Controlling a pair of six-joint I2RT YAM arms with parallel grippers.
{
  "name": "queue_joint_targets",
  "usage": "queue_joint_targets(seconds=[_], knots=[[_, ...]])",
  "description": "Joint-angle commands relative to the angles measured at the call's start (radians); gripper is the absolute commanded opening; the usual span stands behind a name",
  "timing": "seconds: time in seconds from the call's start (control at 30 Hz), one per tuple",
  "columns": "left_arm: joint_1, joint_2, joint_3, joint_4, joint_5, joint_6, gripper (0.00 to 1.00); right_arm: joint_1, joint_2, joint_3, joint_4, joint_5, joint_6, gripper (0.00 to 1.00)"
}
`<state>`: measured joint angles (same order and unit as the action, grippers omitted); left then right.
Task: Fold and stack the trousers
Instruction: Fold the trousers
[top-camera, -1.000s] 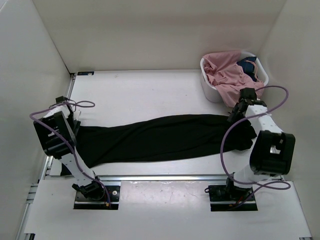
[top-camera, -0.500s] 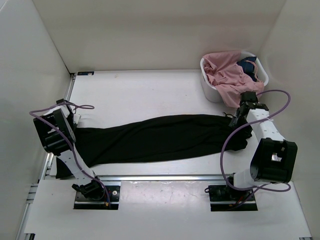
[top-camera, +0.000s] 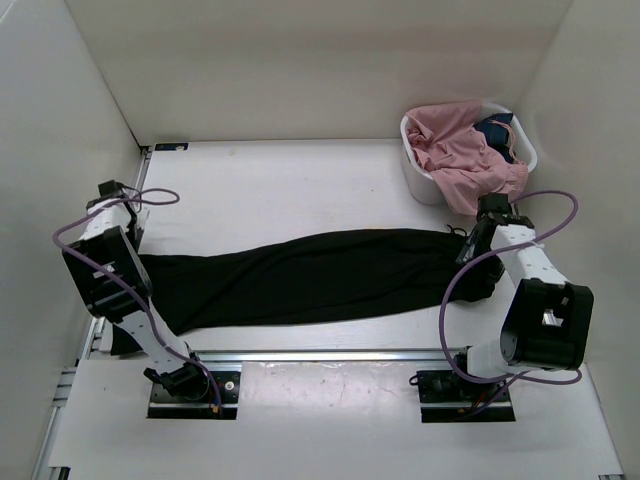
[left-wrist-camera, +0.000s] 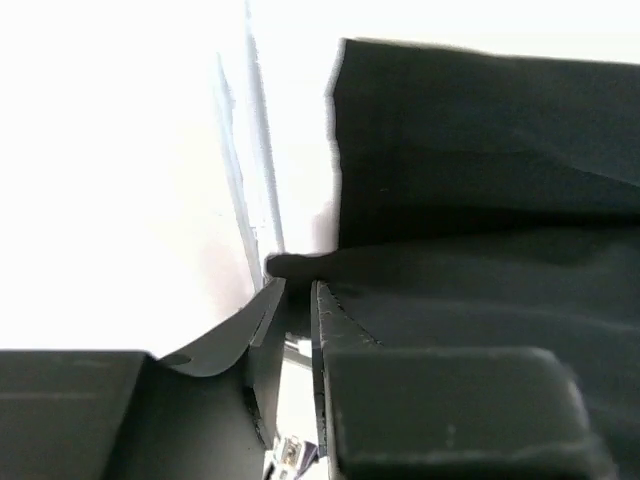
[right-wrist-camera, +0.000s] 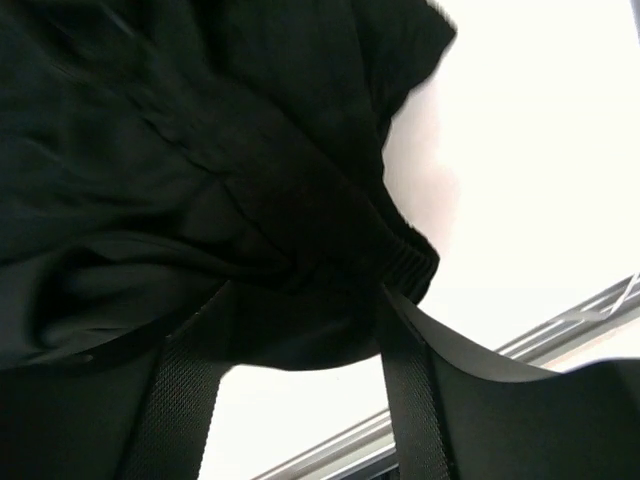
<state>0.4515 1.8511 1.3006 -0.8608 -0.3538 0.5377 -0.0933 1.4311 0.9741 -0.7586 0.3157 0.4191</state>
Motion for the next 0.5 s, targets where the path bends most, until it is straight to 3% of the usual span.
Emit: queue_joint_targets(seconds=[0.0,0.07,0.3,0.4,0.47], knots=[[-0.002,-0.073,0.052,-0.009,0.022,-0.018,0.28,-0.002,-0.024,-0.038,0.004,-0.003,0.029,0.64],[-0.011,-0.055,0.052,-0.018,0.022,-0.018,0.15,-0.002,-0.024,-0.051,0.004,-0.003,0.040,0.64],[-0.022,0.002,0.160,-0.033,0.050,-0.027,0.15,-0.002,-0.044,-0.061,0.004,-0.003,0.040,0.64],[-0.022,0.040,0.160,-0.081,0.018,-0.027,0.42,-0.002,-0.058,-0.061,-0.024,-0.003,0.063,0.68],[-0.010,0.069,0.111,-0.081,0.001,-0.027,0.48,-0.002,-0.072,-0.072,-0.024,-0.003,0.063,0.68]])
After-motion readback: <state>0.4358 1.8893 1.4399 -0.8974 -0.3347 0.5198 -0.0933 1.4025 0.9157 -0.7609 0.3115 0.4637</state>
